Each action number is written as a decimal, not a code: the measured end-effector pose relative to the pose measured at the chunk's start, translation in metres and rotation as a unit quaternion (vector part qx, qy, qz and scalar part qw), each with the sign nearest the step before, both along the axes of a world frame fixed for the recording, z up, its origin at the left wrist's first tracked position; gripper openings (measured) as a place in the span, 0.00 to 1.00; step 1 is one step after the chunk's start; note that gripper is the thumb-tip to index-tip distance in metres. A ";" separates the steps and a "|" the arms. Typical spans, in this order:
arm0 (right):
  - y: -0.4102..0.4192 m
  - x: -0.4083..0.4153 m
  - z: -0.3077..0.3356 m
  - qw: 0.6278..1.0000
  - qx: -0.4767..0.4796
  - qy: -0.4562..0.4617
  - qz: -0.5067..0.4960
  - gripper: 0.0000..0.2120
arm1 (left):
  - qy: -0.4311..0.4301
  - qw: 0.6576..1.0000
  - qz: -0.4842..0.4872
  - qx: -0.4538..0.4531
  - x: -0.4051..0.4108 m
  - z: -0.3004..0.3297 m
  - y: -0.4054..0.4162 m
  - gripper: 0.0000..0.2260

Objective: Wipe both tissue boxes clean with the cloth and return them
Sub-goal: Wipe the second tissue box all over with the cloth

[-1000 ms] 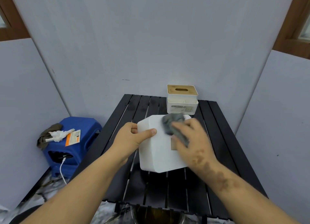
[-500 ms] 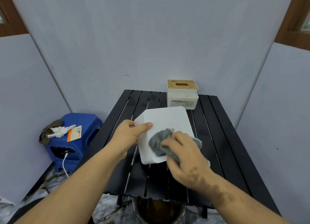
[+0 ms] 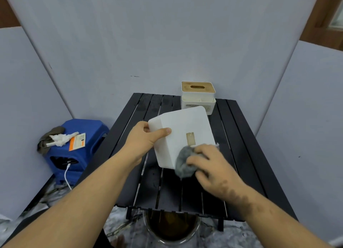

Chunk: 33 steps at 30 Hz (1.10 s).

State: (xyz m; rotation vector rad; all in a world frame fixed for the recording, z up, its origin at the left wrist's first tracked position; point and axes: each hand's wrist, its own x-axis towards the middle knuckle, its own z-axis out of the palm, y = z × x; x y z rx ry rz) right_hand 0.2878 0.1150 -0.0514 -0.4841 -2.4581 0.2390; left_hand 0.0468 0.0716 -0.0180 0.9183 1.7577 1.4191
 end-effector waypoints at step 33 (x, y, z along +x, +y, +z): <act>0.000 -0.037 0.014 0.992 -0.019 0.049 -0.119 0.17 | -0.089 0.996 0.003 -0.014 0.003 -0.018 0.000 0.34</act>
